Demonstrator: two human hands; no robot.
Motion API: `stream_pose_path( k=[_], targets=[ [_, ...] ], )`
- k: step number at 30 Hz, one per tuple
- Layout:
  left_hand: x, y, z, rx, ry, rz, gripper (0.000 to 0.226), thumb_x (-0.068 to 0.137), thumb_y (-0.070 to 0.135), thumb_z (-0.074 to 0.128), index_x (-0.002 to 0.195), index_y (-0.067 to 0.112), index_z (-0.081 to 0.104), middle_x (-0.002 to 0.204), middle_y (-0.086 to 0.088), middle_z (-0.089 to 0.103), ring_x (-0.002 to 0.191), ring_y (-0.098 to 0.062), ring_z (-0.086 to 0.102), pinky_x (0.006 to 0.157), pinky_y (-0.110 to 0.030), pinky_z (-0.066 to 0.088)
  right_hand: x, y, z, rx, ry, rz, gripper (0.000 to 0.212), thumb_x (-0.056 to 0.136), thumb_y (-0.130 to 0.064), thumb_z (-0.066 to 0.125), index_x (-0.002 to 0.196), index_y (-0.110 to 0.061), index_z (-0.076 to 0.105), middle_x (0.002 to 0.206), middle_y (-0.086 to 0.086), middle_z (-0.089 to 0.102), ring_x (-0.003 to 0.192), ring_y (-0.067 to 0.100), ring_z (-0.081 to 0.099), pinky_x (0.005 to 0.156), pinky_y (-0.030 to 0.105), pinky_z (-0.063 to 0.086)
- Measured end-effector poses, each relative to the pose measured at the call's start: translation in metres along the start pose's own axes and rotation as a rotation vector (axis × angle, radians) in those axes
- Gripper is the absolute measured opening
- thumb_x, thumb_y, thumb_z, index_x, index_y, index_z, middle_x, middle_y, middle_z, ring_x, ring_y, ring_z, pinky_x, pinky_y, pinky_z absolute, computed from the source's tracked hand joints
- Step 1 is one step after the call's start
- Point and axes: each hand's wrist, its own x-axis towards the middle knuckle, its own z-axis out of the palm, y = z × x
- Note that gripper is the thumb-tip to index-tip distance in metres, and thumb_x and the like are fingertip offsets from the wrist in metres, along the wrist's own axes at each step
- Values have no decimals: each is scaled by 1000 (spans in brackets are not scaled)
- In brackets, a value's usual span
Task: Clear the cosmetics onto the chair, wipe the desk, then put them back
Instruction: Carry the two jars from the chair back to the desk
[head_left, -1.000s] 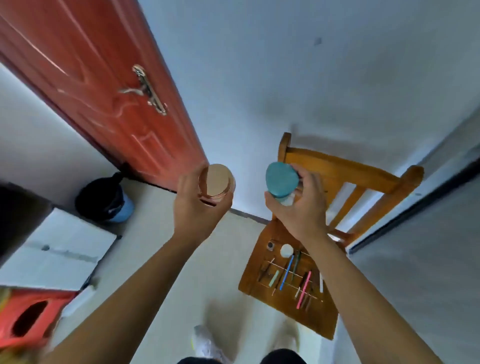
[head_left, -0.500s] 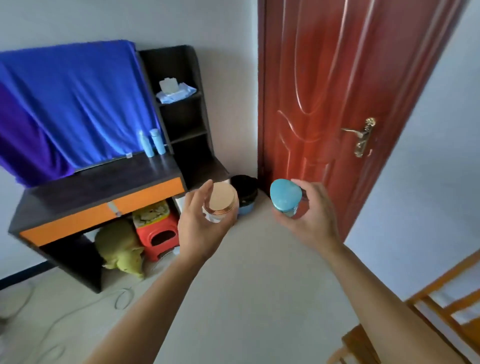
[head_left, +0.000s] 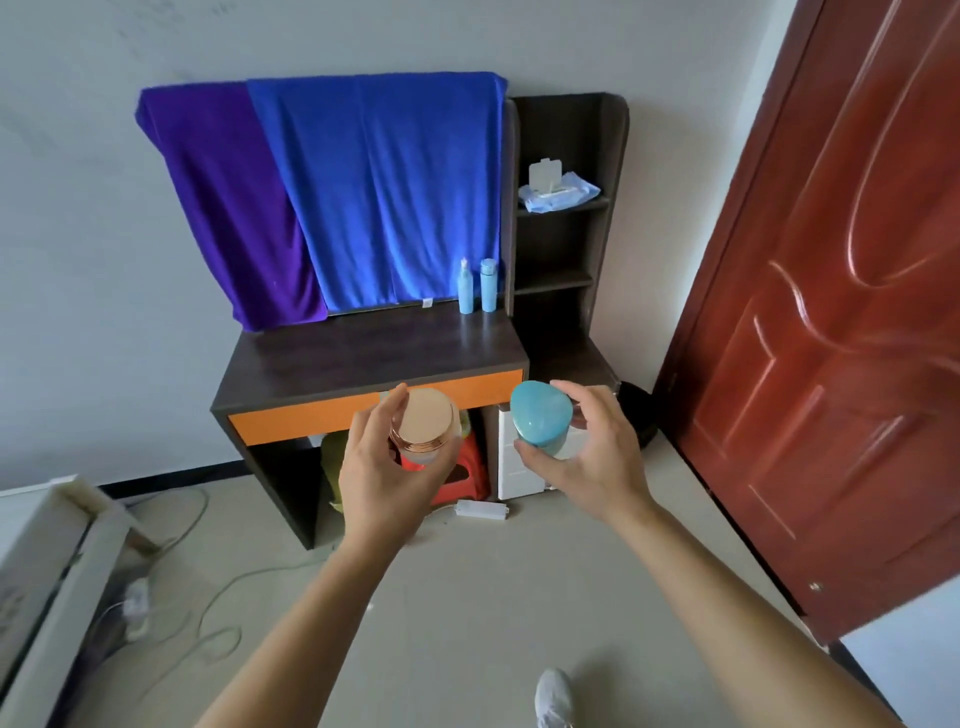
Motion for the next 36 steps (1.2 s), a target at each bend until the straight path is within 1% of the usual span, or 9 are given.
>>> stream_pose_path(
  k=[5,8,10,13,16,22,26,30,36],
  targets=[
    [92,-48,38,39,4,-8,74,71,48,85,136,35,52,117,23,53,112,2,54,88,-38,55,92,45,70,75,-29,-18,76,65,-52,84,130,-22,57,116,-9,53,104,8,59,85,29,56],
    [165,-69,71,43,-1,-39,73,71,44,86,135,33,54,117,19,54,105,0,55,88,-36,54,160,76,104,93,-44,-5,77,64,-53,83,130,-23,57,116,-11,52,104,8,59,84,32,57],
    [207,-79,88,58,-17,-56,73,70,45,85,135,33,54,116,20,54,102,0,56,87,-33,54,201,92,122,113,-63,16,77,64,-54,83,131,-24,57,116,-12,52,104,8,59,85,30,56],
    [266,-97,103,83,-31,-52,74,70,47,85,135,34,53,116,24,52,102,-3,58,85,-38,56,264,111,151,128,-77,13,77,65,-52,85,131,-26,56,117,-12,53,106,7,60,86,27,56],
    [315,-123,110,112,-3,-90,73,69,49,85,134,35,54,114,28,52,99,0,58,86,-37,55,316,125,184,138,-102,39,77,65,-49,88,131,-25,57,117,-11,53,105,6,60,88,26,56],
    [415,-199,125,99,23,-128,72,67,57,84,129,36,55,114,28,53,98,-3,61,86,-38,55,394,148,268,120,-119,60,70,61,-51,86,123,-34,58,112,-22,52,102,4,61,86,27,56],
    [474,-258,140,57,-41,-149,71,65,58,83,127,40,53,118,34,50,104,-4,62,90,-38,55,431,169,322,71,-134,137,69,60,-52,86,121,-38,57,112,-22,53,101,5,61,86,30,57],
    [521,-309,159,90,-171,-145,71,65,54,84,127,41,52,116,30,51,104,-6,62,89,-38,55,459,194,364,1,-149,240,70,58,-54,85,120,-44,54,111,-22,52,100,5,62,87,34,57],
    [555,-366,207,116,-309,-238,74,65,54,82,130,38,51,116,24,51,106,-9,61,91,-40,53,471,249,408,-45,-180,434,70,58,-50,87,120,-42,55,108,-23,50,100,3,56,89,36,55]
  ],
)
